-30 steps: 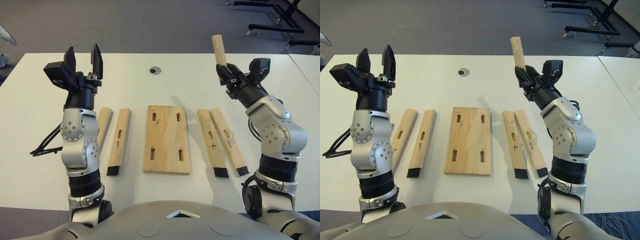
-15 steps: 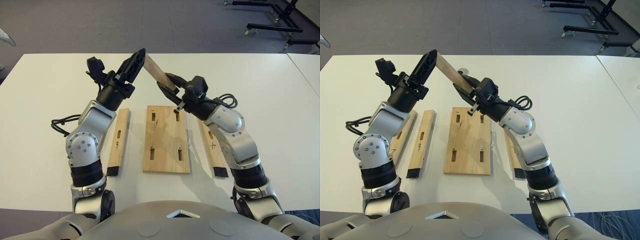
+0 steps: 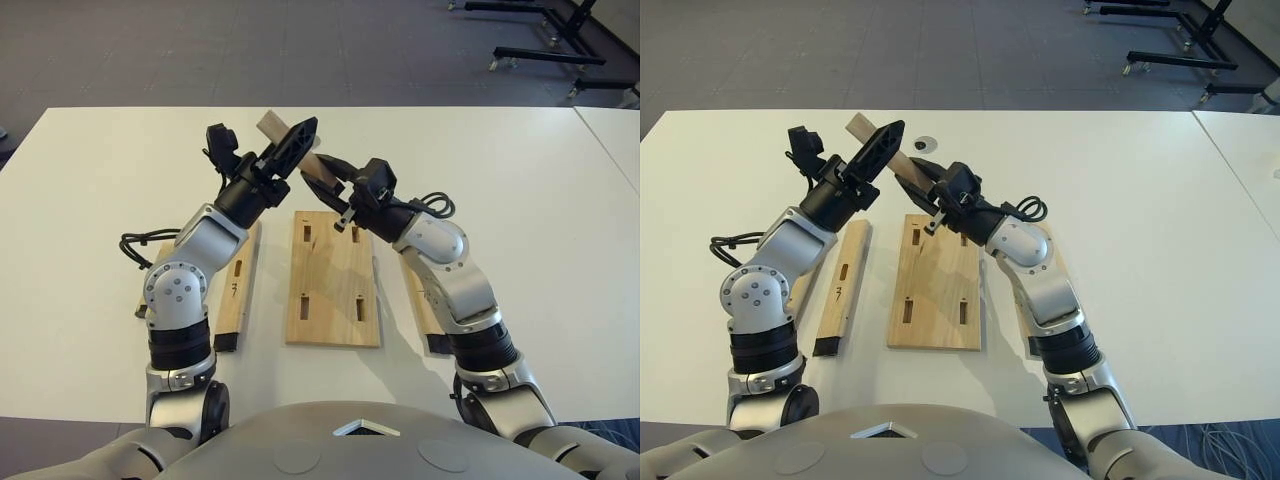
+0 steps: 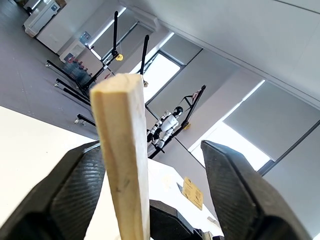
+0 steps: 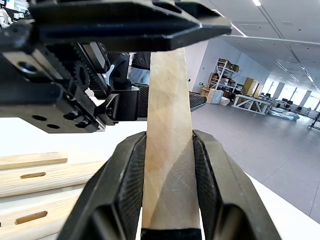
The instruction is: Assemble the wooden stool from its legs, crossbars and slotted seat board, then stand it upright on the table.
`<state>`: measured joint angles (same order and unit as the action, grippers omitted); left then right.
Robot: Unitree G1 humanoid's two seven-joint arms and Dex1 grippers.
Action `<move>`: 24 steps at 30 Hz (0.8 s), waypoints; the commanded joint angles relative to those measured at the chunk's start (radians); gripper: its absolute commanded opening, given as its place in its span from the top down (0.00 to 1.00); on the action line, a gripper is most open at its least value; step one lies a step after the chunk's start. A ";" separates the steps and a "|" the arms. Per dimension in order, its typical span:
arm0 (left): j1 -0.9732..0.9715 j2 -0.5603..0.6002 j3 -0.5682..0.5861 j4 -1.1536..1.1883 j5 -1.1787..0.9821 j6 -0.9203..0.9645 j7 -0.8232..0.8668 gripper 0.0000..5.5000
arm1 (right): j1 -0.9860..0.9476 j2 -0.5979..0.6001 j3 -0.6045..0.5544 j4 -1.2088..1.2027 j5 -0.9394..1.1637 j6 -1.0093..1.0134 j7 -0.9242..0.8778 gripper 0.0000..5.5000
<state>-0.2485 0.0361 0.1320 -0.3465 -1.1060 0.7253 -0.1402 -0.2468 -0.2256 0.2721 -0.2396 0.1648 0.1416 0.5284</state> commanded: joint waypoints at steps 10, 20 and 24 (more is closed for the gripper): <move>-0.007 0.003 -0.025 -0.018 0.018 -0.019 0.019 0.79 | 0.002 -0.003 -0.005 -0.003 -0.016 0.003 0.001 0.76; -0.009 0.005 -0.025 -0.018 0.023 -0.020 0.008 0.93 | 0.011 -0.011 -0.018 -0.006 -0.014 -0.003 -0.003 0.76; -0.008 0.000 -0.021 -0.018 0.021 -0.028 0.005 0.93 | 0.007 -0.012 -0.019 0.004 -0.032 -0.019 -0.013 0.76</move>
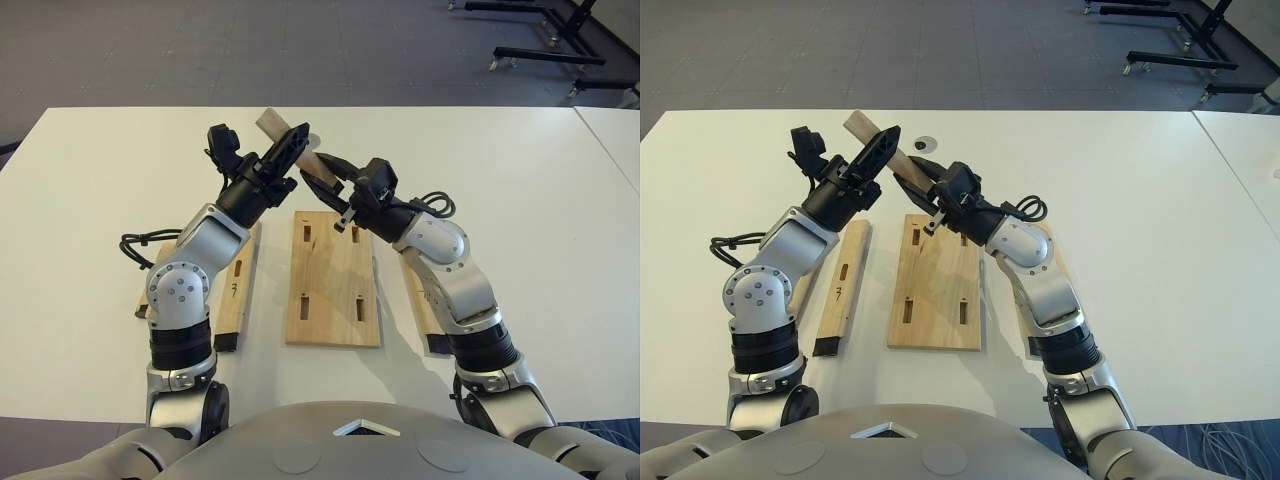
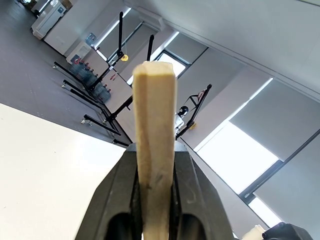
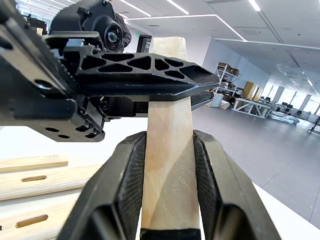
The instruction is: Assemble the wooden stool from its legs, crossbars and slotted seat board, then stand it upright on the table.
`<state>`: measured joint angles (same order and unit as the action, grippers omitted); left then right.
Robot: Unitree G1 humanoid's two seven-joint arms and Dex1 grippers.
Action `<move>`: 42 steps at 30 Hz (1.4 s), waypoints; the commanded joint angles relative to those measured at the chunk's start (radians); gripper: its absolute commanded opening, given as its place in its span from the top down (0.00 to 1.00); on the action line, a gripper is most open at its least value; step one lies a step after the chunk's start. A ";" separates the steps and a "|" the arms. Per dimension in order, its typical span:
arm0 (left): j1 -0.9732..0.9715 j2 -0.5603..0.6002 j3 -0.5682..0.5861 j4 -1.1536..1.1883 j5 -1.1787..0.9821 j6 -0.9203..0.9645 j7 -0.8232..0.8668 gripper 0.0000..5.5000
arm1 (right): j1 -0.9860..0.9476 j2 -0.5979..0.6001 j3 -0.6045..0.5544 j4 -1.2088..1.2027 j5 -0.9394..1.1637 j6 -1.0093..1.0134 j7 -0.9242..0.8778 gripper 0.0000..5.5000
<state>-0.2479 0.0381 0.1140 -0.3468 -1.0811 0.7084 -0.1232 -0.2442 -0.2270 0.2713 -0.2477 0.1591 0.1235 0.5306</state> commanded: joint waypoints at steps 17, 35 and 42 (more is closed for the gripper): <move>-0.010 0.030 0.077 0.015 0.064 -0.075 0.023 0.93 | -0.010 -0.121 -0.188 -0.058 0.189 0.228 0.093 0.21; 0.288 0.253 0.081 -0.245 0.398 -0.182 0.002 0.93 | 0.014 0.034 -0.389 -0.082 0.135 0.260 -0.356 0.11; 0.405 0.332 0.057 -0.227 0.661 -0.334 -0.067 0.93 | 0.046 0.051 -0.395 -0.105 0.138 0.253 -0.373 0.11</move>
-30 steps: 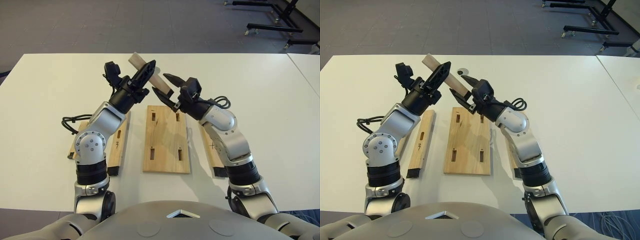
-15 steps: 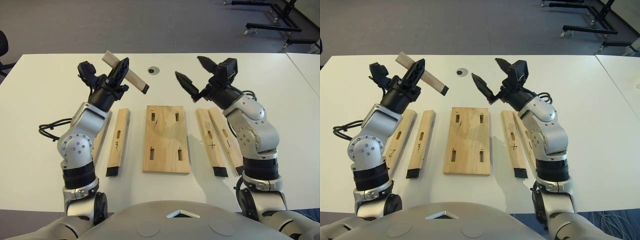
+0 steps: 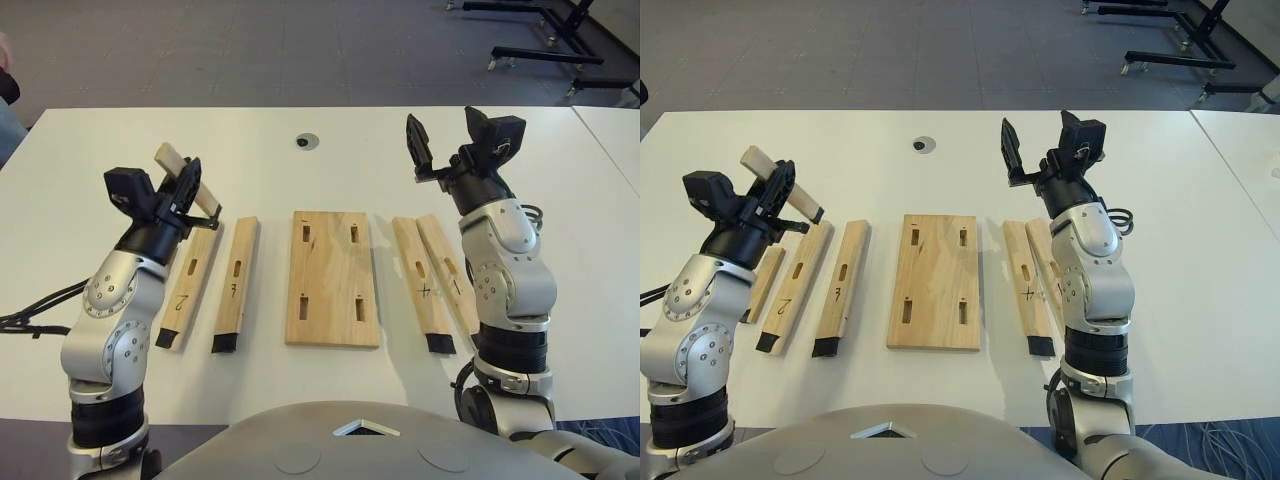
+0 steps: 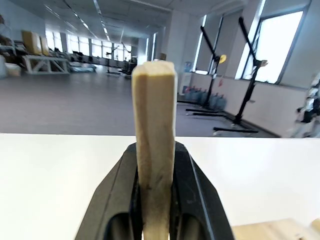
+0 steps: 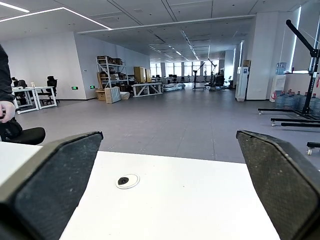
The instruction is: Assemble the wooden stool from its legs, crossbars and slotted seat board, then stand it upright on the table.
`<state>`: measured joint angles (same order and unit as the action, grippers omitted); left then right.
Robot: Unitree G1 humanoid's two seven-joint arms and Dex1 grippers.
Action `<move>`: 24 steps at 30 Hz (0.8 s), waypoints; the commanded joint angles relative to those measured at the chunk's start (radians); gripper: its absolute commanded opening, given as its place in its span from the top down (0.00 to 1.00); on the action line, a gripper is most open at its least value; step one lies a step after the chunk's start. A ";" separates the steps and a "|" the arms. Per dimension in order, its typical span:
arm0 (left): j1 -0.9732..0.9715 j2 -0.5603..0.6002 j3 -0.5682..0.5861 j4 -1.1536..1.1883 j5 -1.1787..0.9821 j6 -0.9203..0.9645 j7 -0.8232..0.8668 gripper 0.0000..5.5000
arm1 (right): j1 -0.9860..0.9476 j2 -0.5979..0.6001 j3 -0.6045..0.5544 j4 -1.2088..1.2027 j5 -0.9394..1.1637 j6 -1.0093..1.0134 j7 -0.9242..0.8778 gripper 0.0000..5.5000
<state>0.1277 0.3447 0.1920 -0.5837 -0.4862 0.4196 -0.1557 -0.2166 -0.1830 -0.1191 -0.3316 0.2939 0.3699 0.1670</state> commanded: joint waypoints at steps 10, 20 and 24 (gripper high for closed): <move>0.167 -0.035 -0.004 0.079 0.186 -0.164 -0.037 0.93 | 0.065 0.011 0.027 -0.017 -0.023 -0.019 -0.006 0.11; 0.209 -0.092 0.016 0.119 0.183 -0.193 -0.043 0.93 | 0.075 0.011 0.047 -0.002 -0.056 -0.047 -0.006 0.11; 0.226 -0.108 0.018 0.120 0.177 -0.199 -0.048 0.93 | 0.073 0.012 0.050 0.003 -0.064 -0.052 -0.005 0.11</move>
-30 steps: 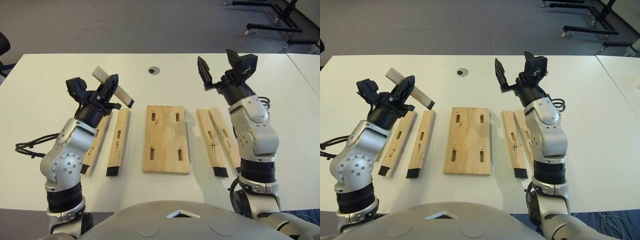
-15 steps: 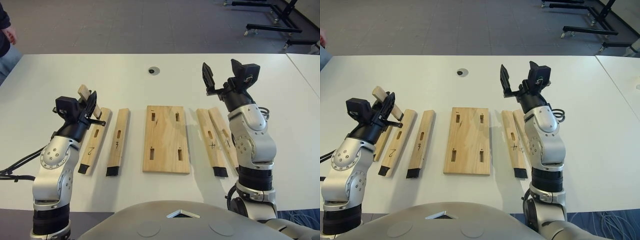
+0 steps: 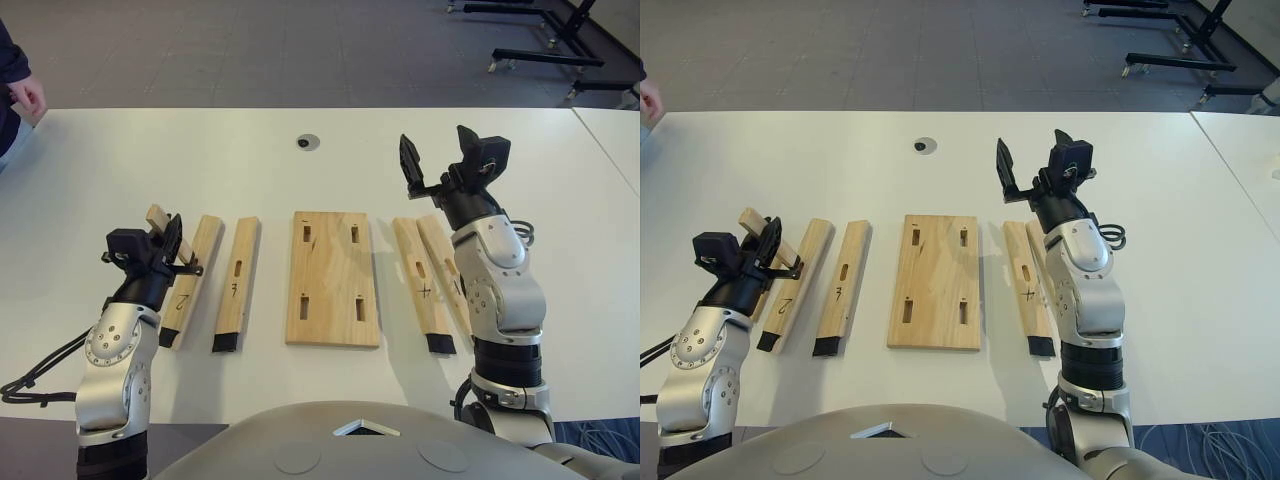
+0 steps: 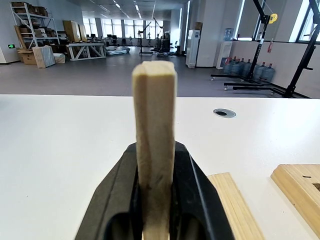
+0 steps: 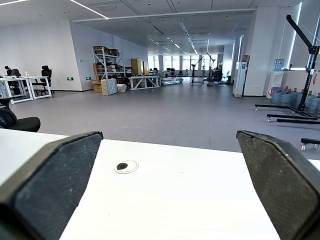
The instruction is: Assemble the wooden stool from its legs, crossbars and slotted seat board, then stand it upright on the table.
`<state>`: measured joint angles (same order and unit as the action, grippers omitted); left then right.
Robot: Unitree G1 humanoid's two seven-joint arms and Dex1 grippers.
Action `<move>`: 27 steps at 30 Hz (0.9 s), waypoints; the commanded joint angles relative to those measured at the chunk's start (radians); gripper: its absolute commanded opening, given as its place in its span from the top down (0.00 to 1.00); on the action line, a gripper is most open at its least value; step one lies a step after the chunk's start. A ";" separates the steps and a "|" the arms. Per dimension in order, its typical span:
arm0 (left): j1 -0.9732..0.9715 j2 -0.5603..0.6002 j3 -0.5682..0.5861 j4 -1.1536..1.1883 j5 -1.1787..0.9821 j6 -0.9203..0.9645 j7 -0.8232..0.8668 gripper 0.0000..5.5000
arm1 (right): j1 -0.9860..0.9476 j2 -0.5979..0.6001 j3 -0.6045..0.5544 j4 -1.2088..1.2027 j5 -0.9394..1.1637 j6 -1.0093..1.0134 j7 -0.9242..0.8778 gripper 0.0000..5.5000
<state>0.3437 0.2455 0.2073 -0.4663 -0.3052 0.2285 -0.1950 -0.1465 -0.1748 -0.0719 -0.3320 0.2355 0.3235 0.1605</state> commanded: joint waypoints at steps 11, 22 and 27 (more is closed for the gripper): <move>0.034 -0.021 -0.018 0.011 0.028 0.014 -0.001 0.93 | -0.005 -0.004 0.008 0.010 -0.015 0.002 0.002 0.11; 0.091 -0.045 -0.009 0.072 -0.015 -0.092 -0.074 0.93 | -0.036 -0.014 0.005 0.024 -0.022 0.007 0.016 0.11; 0.080 -0.039 0.003 0.099 -0.014 -0.126 -0.078 0.93 | -0.061 -0.014 -0.003 0.033 -0.014 0.013 0.025 0.11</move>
<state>0.4114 0.2037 0.2049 -0.4013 -0.3302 0.0792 -0.2750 -0.1864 -0.1835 -0.0701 -0.3092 0.2145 0.3230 0.1811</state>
